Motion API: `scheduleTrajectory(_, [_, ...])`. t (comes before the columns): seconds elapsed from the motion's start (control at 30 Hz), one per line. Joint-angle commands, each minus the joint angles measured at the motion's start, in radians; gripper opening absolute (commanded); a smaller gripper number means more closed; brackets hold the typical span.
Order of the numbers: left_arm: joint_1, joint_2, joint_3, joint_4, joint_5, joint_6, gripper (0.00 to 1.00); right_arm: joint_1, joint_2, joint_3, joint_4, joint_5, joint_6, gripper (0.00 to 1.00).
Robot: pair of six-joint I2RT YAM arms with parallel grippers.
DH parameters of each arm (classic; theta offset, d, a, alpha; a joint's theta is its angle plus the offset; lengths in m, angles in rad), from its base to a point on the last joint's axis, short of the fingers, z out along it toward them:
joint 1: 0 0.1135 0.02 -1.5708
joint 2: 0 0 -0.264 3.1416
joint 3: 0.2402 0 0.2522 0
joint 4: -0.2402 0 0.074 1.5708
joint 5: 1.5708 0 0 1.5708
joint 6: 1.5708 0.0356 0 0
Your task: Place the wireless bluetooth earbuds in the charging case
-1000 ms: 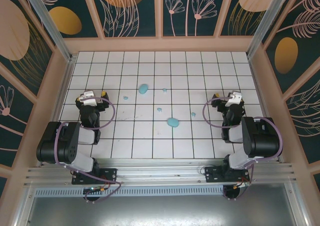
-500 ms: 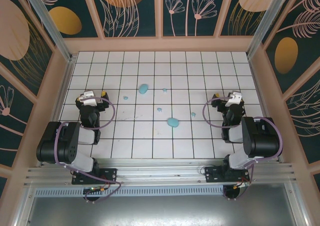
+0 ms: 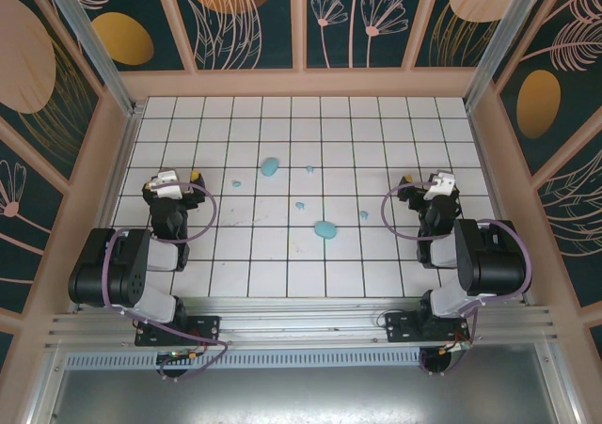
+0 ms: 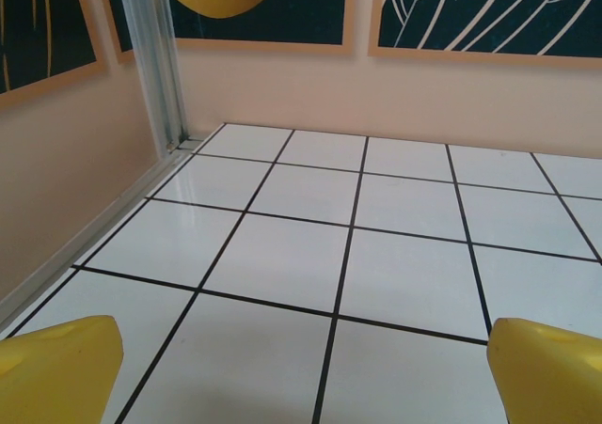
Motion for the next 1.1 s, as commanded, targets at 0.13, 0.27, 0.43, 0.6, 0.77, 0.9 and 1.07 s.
scheduleTrajectory(0.13, [0.003, -0.204, 0.178, -0.471, -0.017, -0.089, 0.98, 0.005, -0.188, 0.119, -0.308, -0.071, 0.005, 0.98])
scheduleTrajectory(0.27, [0.003, -0.305, 0.269, -0.666, 0.054, -0.151, 0.99, 0.046, -0.236, 0.302, -0.656, -0.259, -0.022, 0.88])
scheduleTrajectory(0.43, [0.0, -0.308, 0.425, -0.91, 0.27, -0.245, 0.98, 0.251, -0.22, 0.456, -0.935, -0.319, -0.164, 0.85])
scheduleTrajectory(0.6, [-0.113, -0.275, 0.464, -0.999, 0.364, -0.273, 0.99, 0.406, -0.201, 0.499, -1.079, -0.457, -0.116, 0.81])
scheduleTrajectory(0.77, [-0.298, -0.274, 0.392, -0.965, 0.4, -0.311, 0.99, 0.585, -0.174, 0.551, -1.314, -0.35, -0.225, 0.8])
scheduleTrajectory(0.9, [-0.418, -0.252, 0.352, -0.952, 0.43, -0.336, 0.99, 0.668, -0.136, 0.6, -1.472, -0.278, -0.318, 0.79])
scheduleTrajectory(1.07, [-0.44, -0.274, 0.25, -0.848, 0.47, -0.36, 0.99, 0.719, -0.108, 0.591, -1.503, -0.234, -0.389, 0.8])
